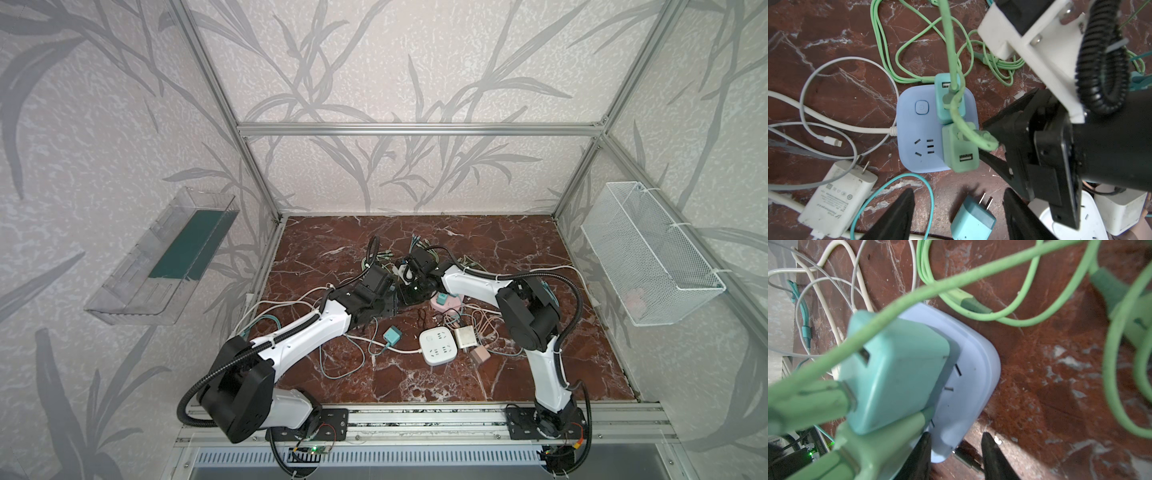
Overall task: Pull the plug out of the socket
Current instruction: 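Move the left gripper over the green charger on the blue strip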
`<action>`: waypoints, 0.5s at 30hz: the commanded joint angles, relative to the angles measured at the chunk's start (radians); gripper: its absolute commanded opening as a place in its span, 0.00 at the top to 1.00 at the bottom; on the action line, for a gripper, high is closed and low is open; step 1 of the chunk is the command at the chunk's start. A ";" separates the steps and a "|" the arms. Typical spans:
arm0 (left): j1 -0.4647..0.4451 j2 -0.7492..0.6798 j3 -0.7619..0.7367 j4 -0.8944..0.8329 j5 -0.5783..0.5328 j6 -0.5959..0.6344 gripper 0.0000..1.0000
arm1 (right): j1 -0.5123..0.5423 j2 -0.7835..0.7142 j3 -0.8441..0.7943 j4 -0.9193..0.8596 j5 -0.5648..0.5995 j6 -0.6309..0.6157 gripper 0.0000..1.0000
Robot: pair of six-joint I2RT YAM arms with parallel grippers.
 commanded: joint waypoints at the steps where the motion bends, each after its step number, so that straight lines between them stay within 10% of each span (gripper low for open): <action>1: -0.001 0.028 0.039 0.012 -0.026 -0.009 0.36 | -0.004 -0.013 -0.029 -0.052 0.018 0.003 0.60; 15: -0.001 0.164 0.124 -0.025 -0.067 -0.014 0.48 | -0.009 -0.019 -0.041 -0.055 0.027 0.001 0.60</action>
